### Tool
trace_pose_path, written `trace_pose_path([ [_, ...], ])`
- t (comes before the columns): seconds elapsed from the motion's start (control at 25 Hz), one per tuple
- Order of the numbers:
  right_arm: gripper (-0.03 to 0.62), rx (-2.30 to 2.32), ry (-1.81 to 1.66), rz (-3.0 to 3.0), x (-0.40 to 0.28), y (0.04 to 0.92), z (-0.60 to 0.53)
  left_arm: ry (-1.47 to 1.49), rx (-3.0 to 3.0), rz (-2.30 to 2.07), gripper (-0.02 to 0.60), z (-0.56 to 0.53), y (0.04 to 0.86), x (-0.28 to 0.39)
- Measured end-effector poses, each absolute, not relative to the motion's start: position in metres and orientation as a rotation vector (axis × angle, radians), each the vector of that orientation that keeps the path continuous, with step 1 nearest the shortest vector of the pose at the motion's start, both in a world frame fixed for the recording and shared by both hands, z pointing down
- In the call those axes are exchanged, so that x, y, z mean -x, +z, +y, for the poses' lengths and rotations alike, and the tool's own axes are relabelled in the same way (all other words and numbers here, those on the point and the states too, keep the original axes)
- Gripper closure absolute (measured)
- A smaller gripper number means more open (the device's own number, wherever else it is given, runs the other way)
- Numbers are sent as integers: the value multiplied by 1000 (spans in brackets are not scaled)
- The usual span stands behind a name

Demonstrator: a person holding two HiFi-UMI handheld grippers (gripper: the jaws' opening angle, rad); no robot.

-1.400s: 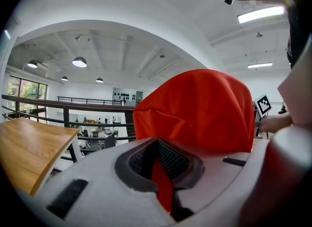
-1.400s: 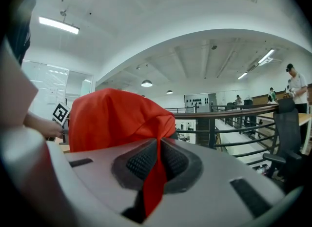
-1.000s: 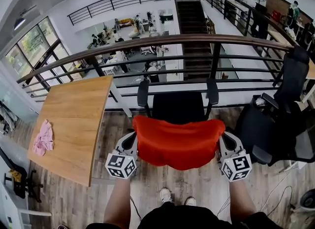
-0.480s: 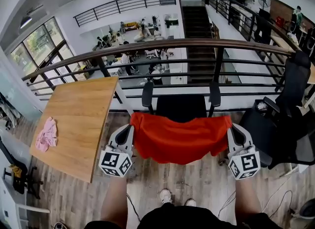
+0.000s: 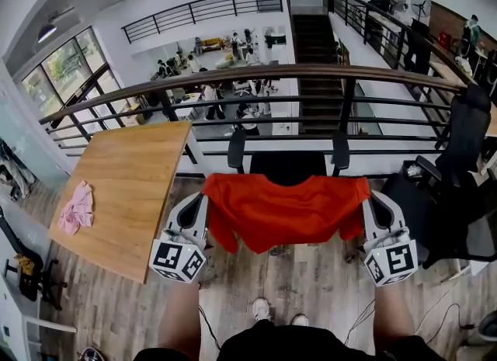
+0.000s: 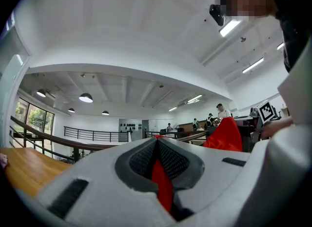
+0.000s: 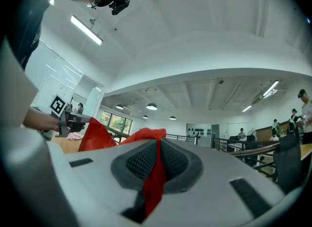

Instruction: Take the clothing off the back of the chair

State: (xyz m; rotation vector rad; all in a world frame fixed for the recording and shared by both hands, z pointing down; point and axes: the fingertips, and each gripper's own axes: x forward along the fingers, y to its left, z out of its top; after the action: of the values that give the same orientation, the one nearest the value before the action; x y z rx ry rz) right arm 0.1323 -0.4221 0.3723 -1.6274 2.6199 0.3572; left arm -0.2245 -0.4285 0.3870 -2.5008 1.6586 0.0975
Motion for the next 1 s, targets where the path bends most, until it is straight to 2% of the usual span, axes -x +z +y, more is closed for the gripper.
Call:
trace_pose_path([
  [0.44,572,1524,416,2609,-123,345,-374,248,2427,1642,565,-367,339,220],
  [1.0,572,1450,317,2668,-122,371,-310,320,2406,1743,565,-298,356,219],
])
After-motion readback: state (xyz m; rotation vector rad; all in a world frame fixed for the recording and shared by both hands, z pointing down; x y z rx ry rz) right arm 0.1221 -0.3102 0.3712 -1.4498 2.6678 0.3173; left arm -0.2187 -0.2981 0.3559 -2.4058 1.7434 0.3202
